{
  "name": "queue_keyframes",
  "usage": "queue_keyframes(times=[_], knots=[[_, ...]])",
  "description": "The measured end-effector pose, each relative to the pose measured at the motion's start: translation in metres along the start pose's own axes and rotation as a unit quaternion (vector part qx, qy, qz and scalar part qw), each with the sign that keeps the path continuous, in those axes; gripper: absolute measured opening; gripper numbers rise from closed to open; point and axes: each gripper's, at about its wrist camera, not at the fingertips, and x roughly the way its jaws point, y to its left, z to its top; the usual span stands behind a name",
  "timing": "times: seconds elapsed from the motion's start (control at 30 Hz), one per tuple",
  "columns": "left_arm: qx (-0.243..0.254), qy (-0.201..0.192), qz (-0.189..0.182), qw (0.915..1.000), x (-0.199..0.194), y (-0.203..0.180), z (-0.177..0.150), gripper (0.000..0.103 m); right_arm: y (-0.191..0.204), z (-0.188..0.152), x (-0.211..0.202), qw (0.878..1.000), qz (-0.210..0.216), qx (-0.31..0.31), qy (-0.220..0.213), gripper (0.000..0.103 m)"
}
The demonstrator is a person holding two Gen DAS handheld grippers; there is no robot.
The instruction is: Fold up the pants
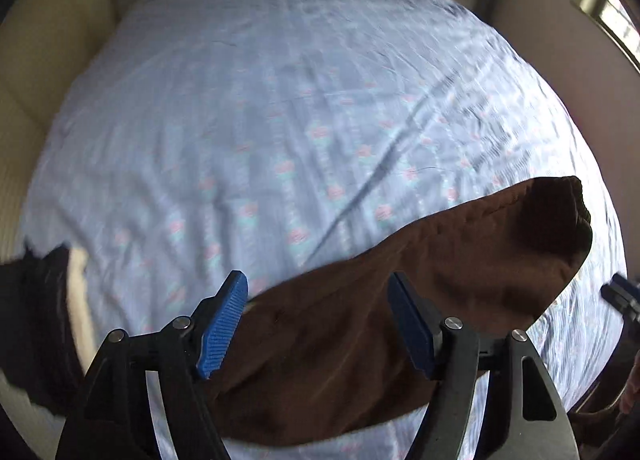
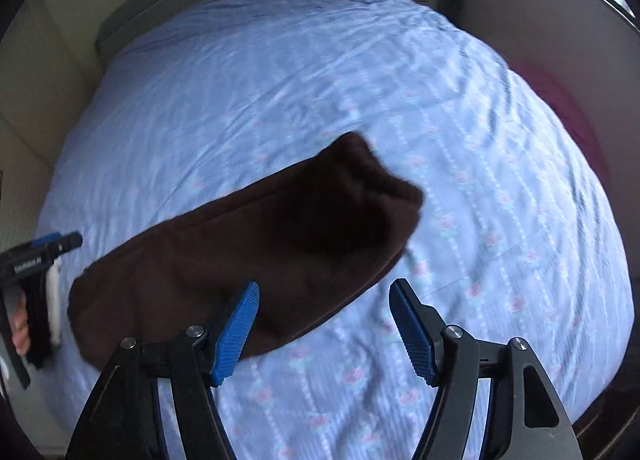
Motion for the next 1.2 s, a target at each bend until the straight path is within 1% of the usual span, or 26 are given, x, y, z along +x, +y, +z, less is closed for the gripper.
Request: queue_keyframes(times=[0.03, 0.07, 0.1, 0.17, 0.2, 0.27, 0.3, 0.4, 0.43, 0.5, 0.53, 0.6, 0.63, 0.67, 0.7, 0.73, 0.77, 0.83, 0.87, 0.9, 0.93, 0.97, 1.0, 1.07, 1.17, 1.2], knots=[[-0.017, -0.002, 0.008, 0.9998, -0.009, 0.016, -0.013, 0.074, 0.016, -0.009, 0.003, 0.999, 0.026, -0.018, 0.012, 0.069], [-0.041, 0.003, 0.021, 0.9989, -0.014, 0.034, -0.033, 0.075, 0.031, -0.019, 0.01, 0.997, 0.054, -0.032, 0.034, 0.069], [-0.061, 0.011, 0.025, 0.9978, -0.012, 0.047, -0.048, 0.075, 0.044, -0.03, 0.018, 0.995, 0.07, -0.04, 0.054, 0.069], [-0.124, 0.031, 0.02, 0.9916, -0.004, 0.074, -0.085, 0.075, 0.07, -0.053, 0.036, 0.988, 0.106, -0.058, 0.094, 0.069], [-0.15, 0.04, 0.017, 0.9878, 0.001, 0.083, -0.099, 0.075, 0.078, -0.064, 0.042, 0.986, 0.11, -0.065, 0.105, 0.069], [-0.206, 0.057, 0.006, 0.9769, 0.007, 0.106, -0.128, 0.074, 0.094, -0.076, 0.06, 0.98, 0.123, -0.074, 0.137, 0.069], [-0.232, 0.061, -0.008, 0.9708, 0.012, 0.113, -0.14, 0.074, 0.102, -0.084, 0.068, 0.976, 0.13, -0.077, 0.156, 0.069], [-0.289, 0.072, -0.041, 0.9537, 0.026, 0.125, -0.159, 0.074, 0.114, -0.103, 0.087, 0.968, 0.145, -0.08, 0.19, 0.068], [-0.305, 0.08, -0.052, 0.9476, 0.033, 0.126, -0.163, 0.074, 0.119, -0.107, 0.093, 0.967, 0.14, -0.082, 0.196, 0.069], [-0.349, 0.102, -0.088, 0.9272, 0.051, 0.127, -0.171, 0.074, 0.124, -0.109, 0.105, 0.966, 0.133, -0.084, 0.205, 0.068], [-0.38, 0.109, -0.115, 0.9112, 0.061, 0.126, -0.178, 0.074, 0.125, -0.108, 0.11, 0.965, 0.132, -0.079, 0.211, 0.068], [-0.423, 0.114, -0.156, 0.885, 0.075, 0.12, -0.189, 0.074, 0.127, -0.111, 0.112, 0.965, 0.133, -0.068, 0.217, 0.068], [-0.441, 0.115, -0.166, 0.8746, 0.08, 0.118, -0.193, 0.074, 0.127, -0.11, 0.112, 0.965, 0.132, -0.066, 0.218, 0.068], [-0.462, 0.114, -0.176, 0.8619, 0.086, 0.115, -0.196, 0.076, 0.129, -0.11, 0.114, 0.965, 0.133, -0.064, 0.216, 0.068], [-0.477, 0.117, -0.186, 0.8511, 0.094, 0.112, -0.198, 0.078, 0.129, -0.11, 0.113, 0.965, 0.133, -0.064, 0.214, 0.068], [-0.483, 0.122, -0.189, 0.846, 0.099, 0.108, -0.198, 0.078, 0.129, -0.11, 0.111, 0.966, 0.132, -0.066, 0.214, 0.068], [-0.487, 0.129, -0.186, 0.8433, 0.107, 0.105, -0.196, 0.077, 0.127, -0.109, 0.11, 0.966, 0.131, -0.068, 0.214, 0.068], [-0.483, 0.132, -0.179, 0.8468, 0.108, 0.102, -0.186, 0.056, 0.128, -0.109, 0.112, 0.965, 0.131, -0.072, 0.217, 0.068], [-0.476, 0.132, -0.171, 0.8525, 0.102, 0.101, -0.177, 0.042, 0.127, -0.109, 0.113, 0.964, 0.131, -0.072, 0.219, 0.068], [-0.469, 0.123, -0.165, 0.859, 0.093, 0.1, -0.169, 0.034, 0.128, -0.107, 0.115, 0.964, 0.133, -0.072, 0.221, 0.068], [-0.458, 0.095, -0.166, 0.868, 0.076, 0.1, -0.156, 0.032, 0.125, -0.107, 0.115, 0.962, 0.138, -0.07, 0.223, 0.068], [-0.453, 0.07, -0.171, 0.8722, 0.06, 0.101, -0.143, 0.029, 0.125, -0.107, 0.116, 0.961, 0.146, -0.066, 0.225, 0.068], [-0.447, 0.056, -0.173, 0.8757, 0.049, 0.101, -0.132, 0.027, 0.126, -0.105, 0.117, 0.959, 0.156, -0.062, 0.227, 0.068], [-0.423, 0.028, -0.171, 0.8897, 0.026, 0.093, -0.101, 0.027, 0.13, -0.101, 0.117, 0.958, 0.171, -0.058, 0.224, 0.068], [-0.395, 0.004, -0.172, 0.9024, 0.015, 0.083, -0.065, 0.025, 0.137, -0.085, 0.108, 0.955, 0.214, -0.048, 0.2, 0.068], [-0.389, 0.001, -0.17, 0.9053, 0.015, 0.084, -0.054, 0.025, 0.14, -0.076, 0.104, 0.954, 0.229, -0.044, 0.188, 0.068]])
